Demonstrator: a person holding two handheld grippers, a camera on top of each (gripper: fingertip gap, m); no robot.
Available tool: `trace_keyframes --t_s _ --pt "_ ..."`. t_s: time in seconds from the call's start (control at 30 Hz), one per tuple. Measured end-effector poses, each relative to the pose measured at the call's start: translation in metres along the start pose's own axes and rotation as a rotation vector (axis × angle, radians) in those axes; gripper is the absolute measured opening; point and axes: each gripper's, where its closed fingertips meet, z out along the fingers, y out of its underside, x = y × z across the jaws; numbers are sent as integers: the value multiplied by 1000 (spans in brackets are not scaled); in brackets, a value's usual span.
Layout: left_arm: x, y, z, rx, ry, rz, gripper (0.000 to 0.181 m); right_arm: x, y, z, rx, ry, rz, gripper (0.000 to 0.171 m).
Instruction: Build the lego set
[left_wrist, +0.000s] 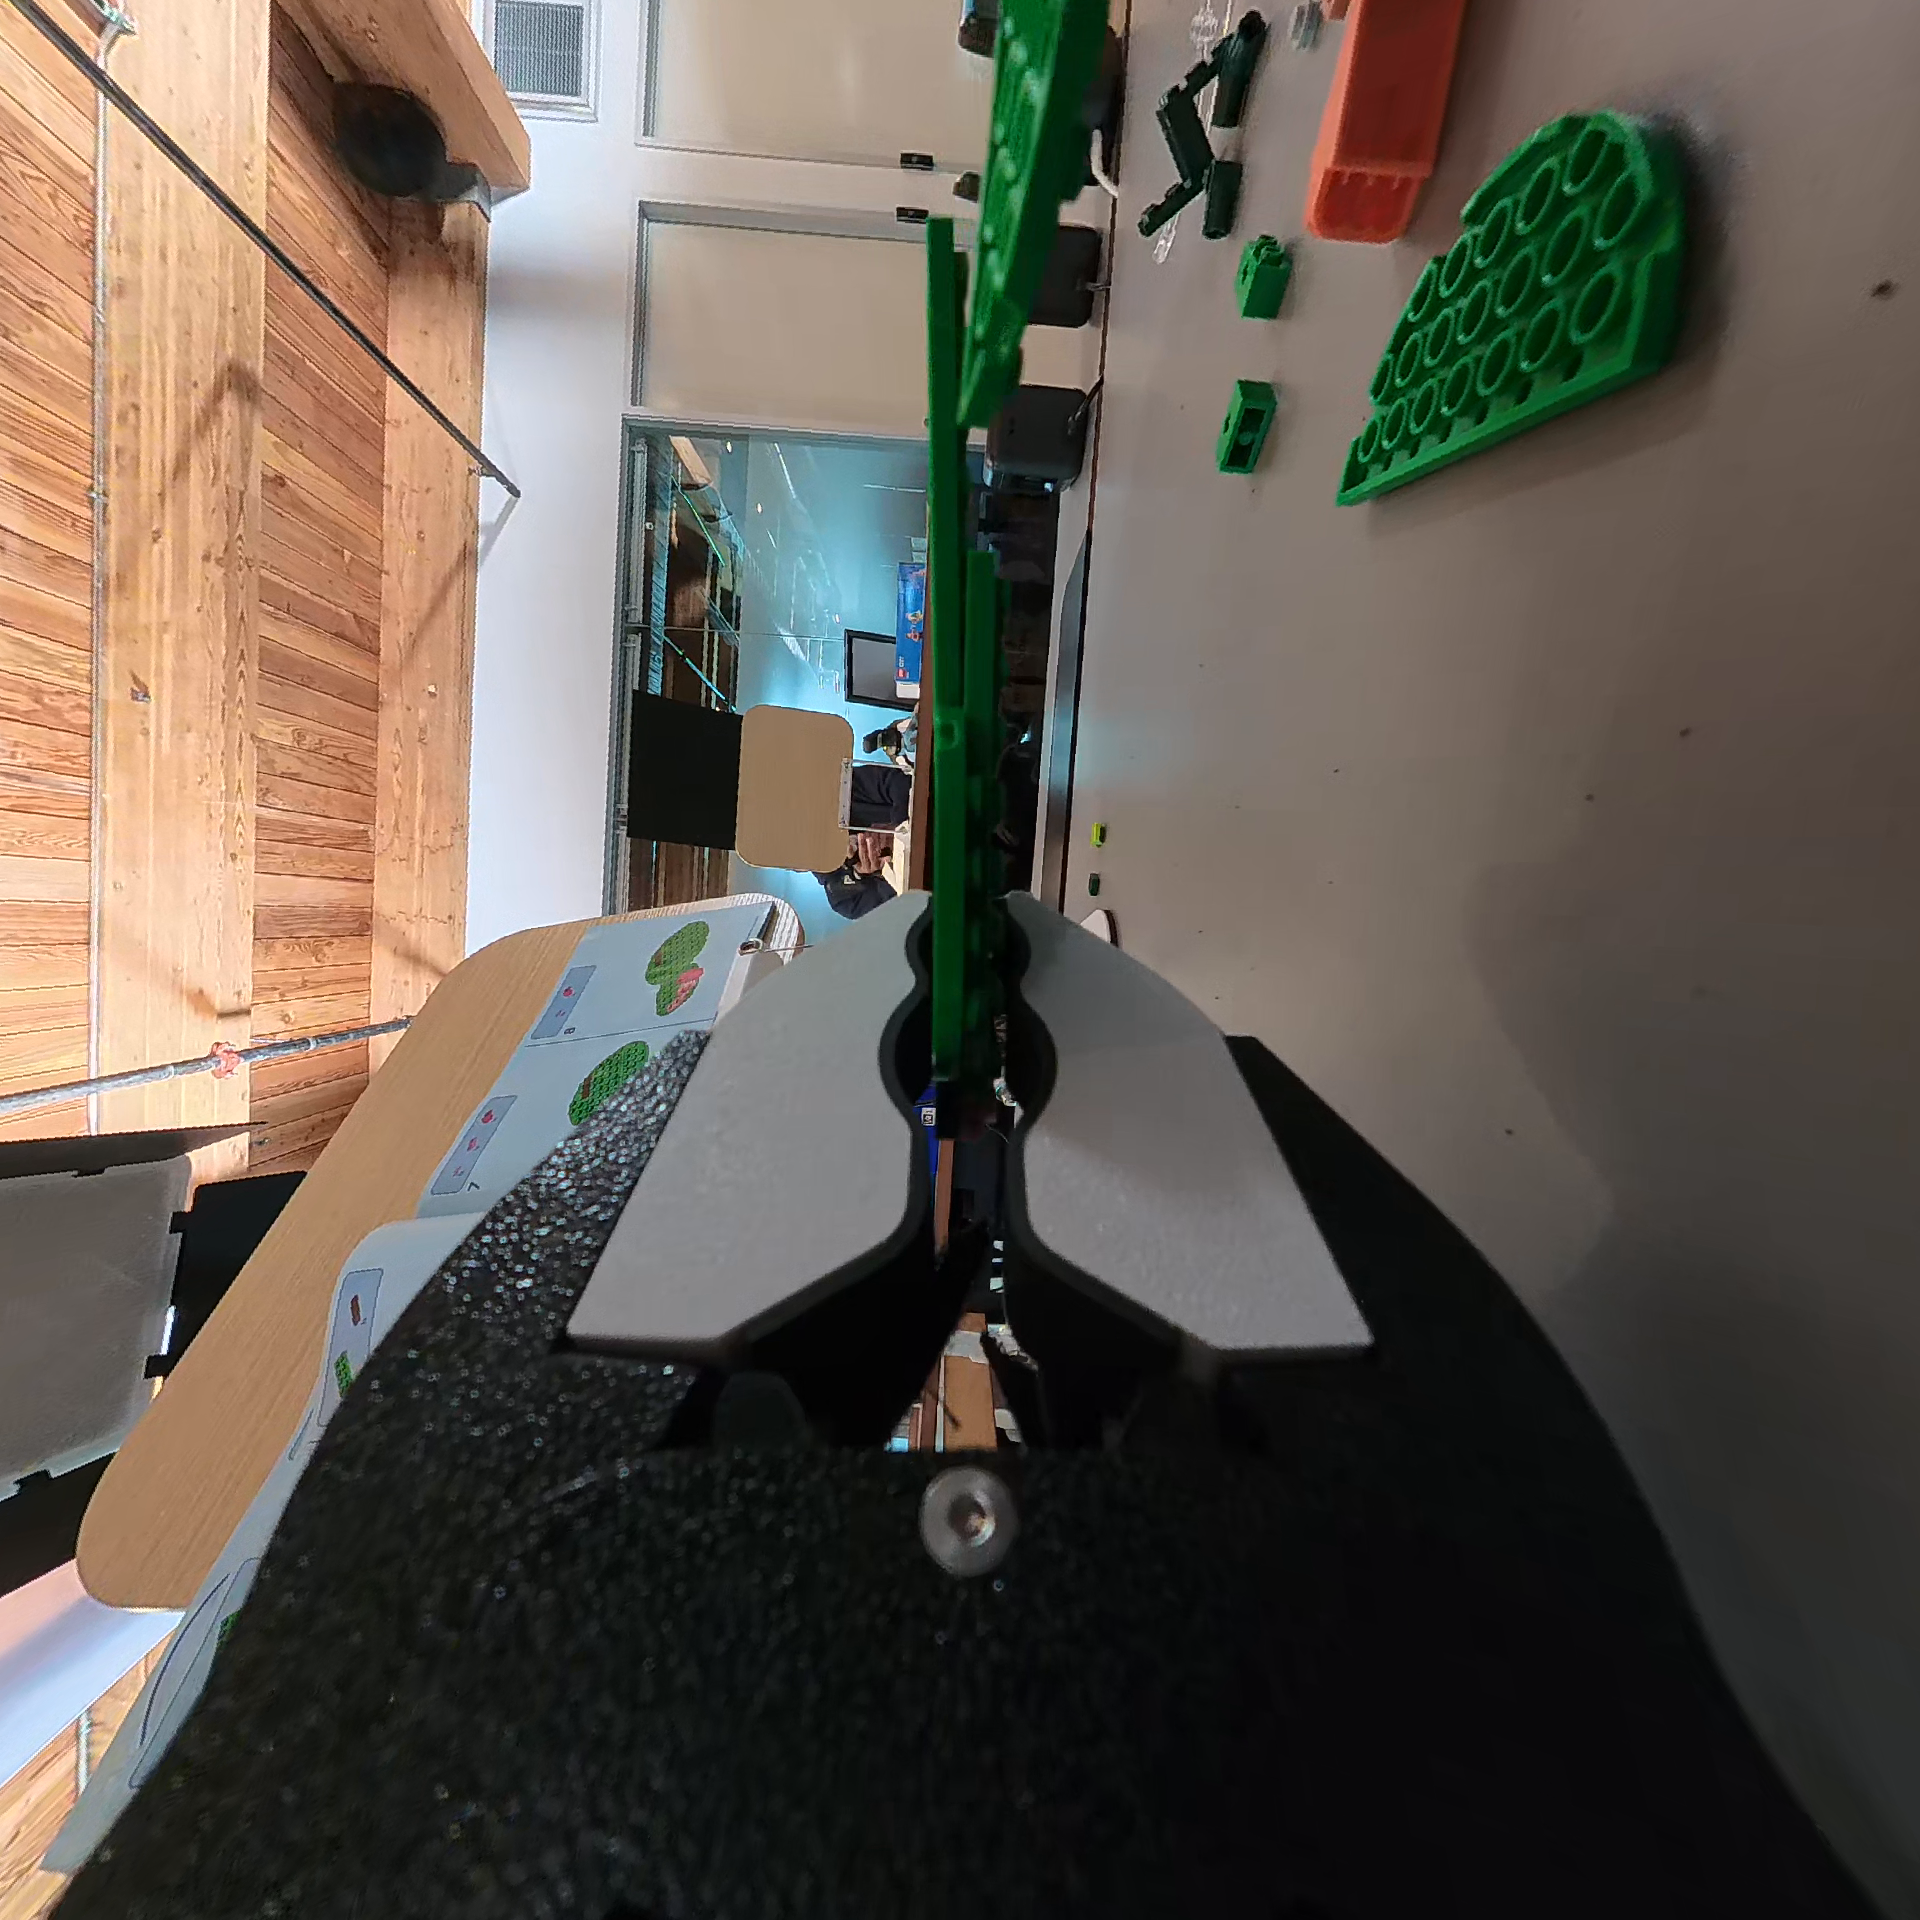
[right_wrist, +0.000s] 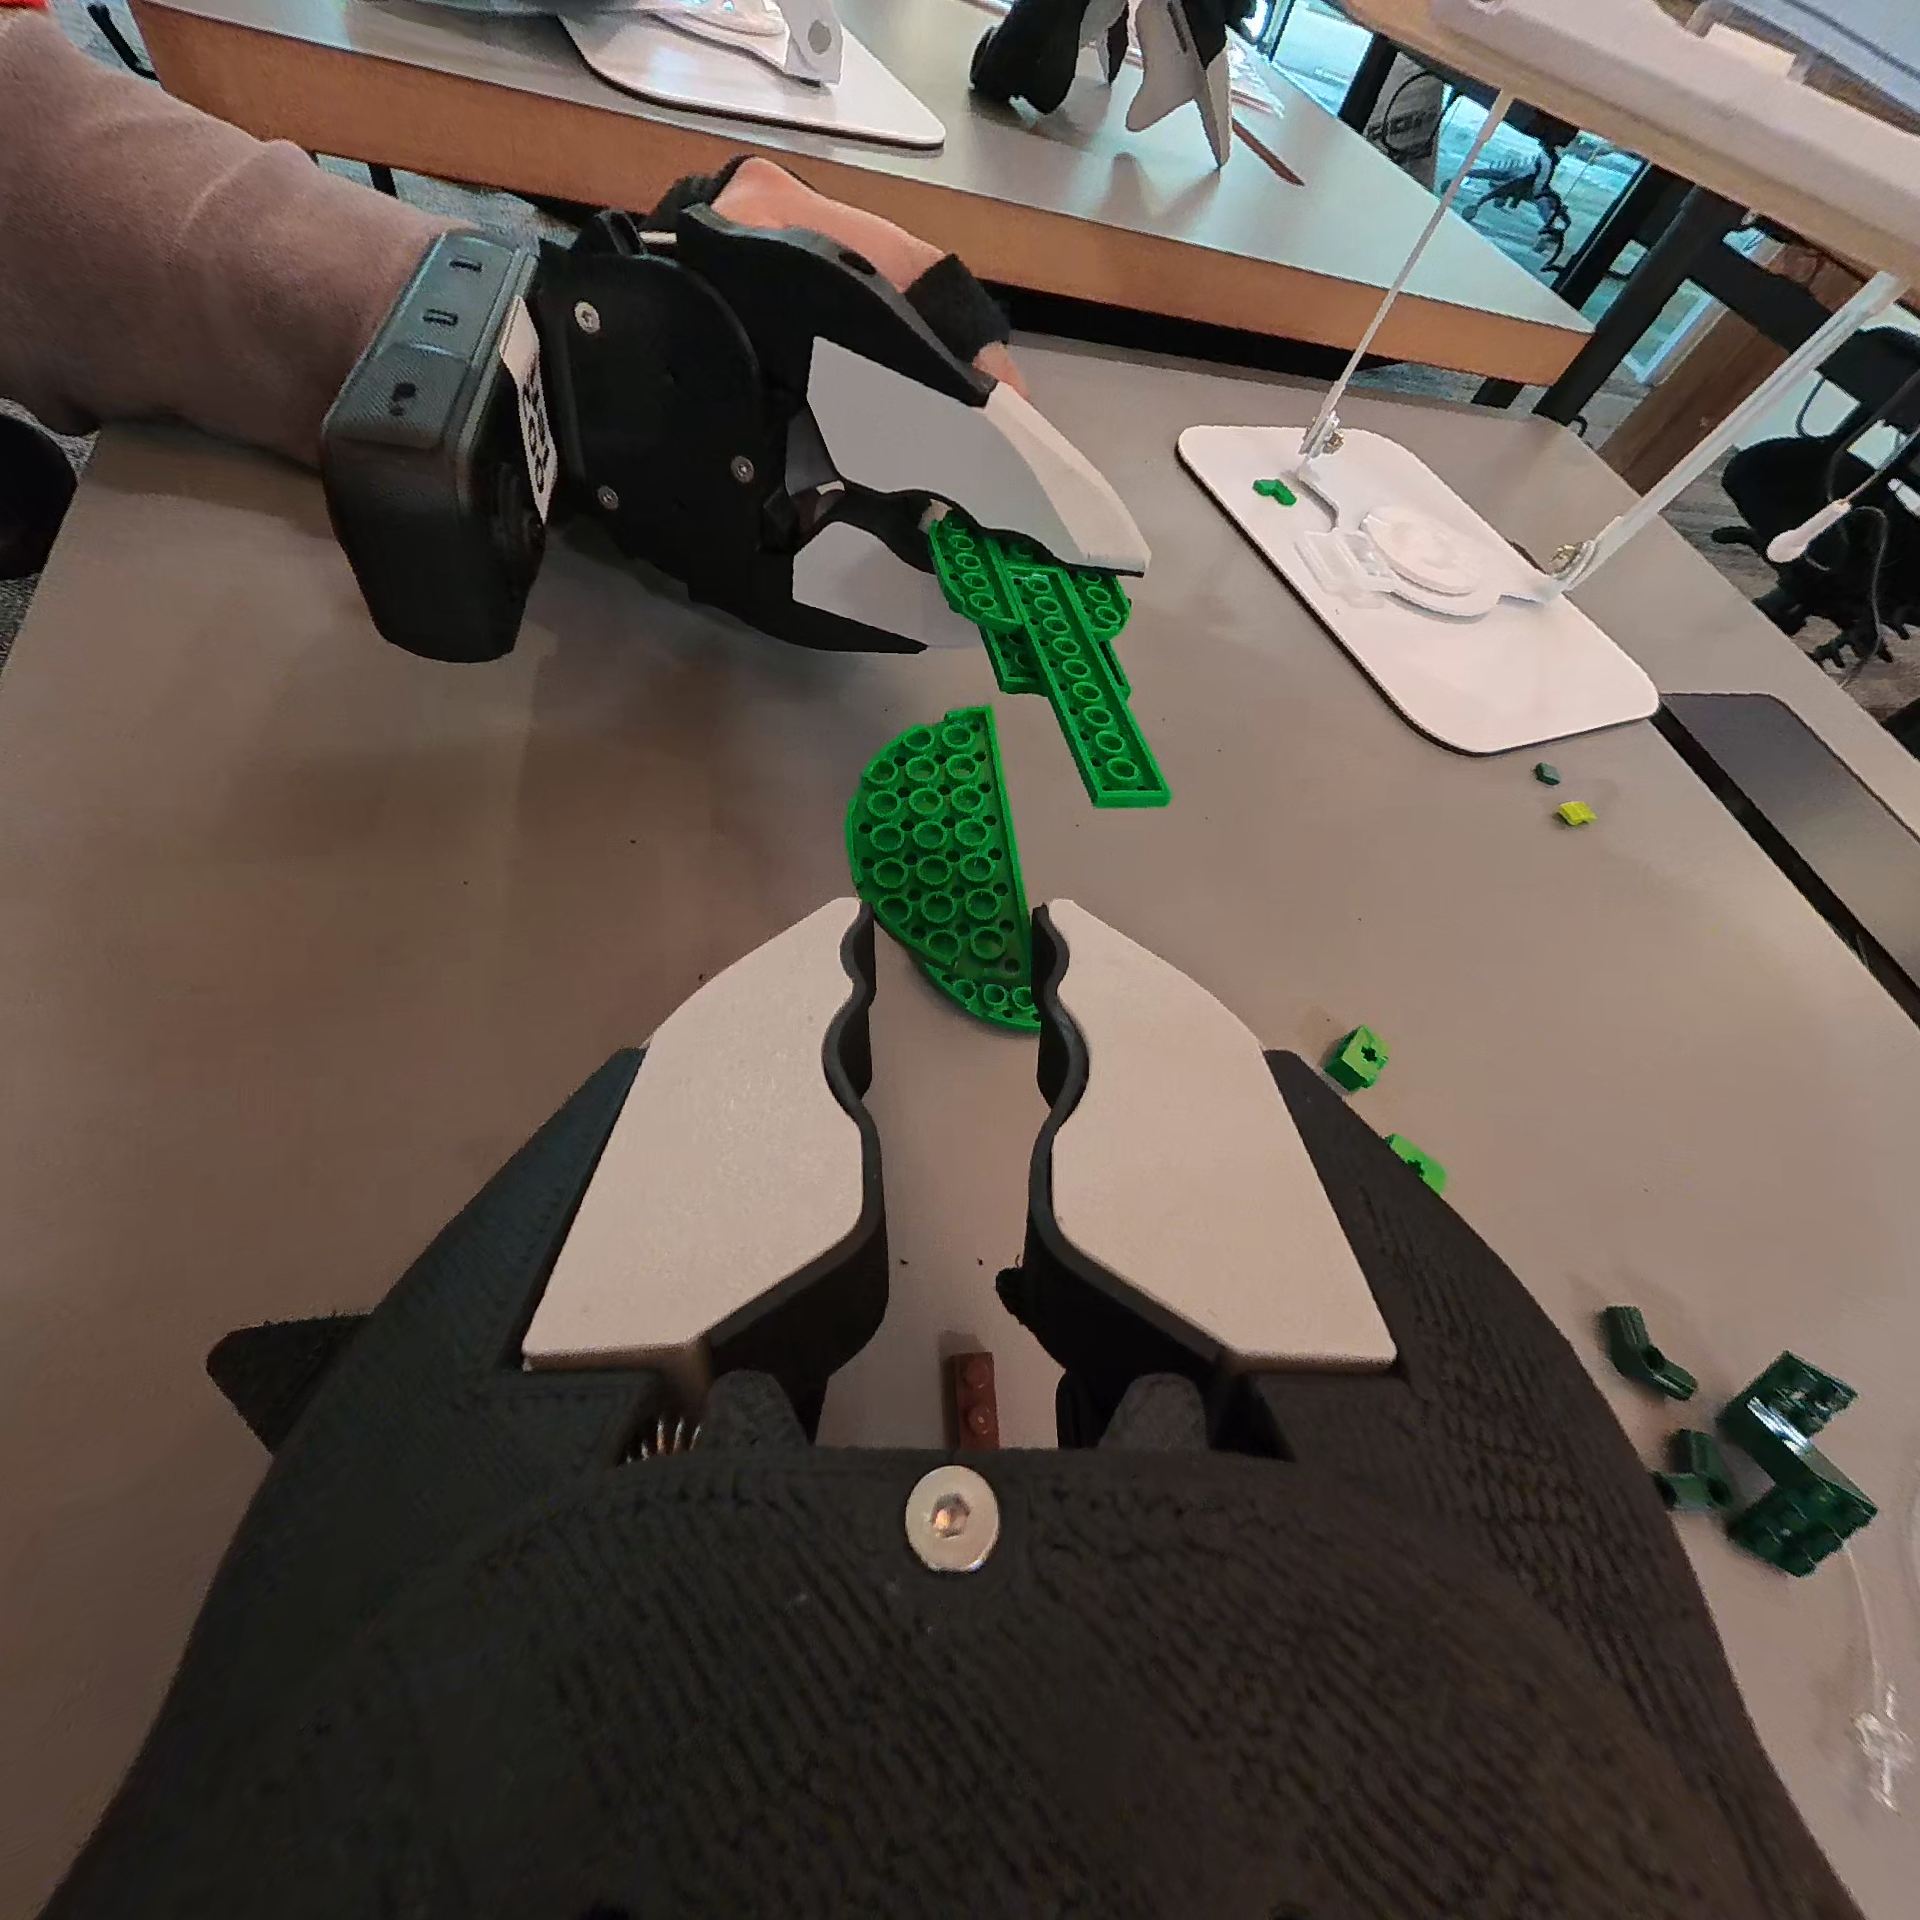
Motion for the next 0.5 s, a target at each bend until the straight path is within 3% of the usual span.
trace_keyframes --t_s 0.5 --pt "0 -1 0 3 -1 3 8 -1 1 2 -9 2 -16 27"
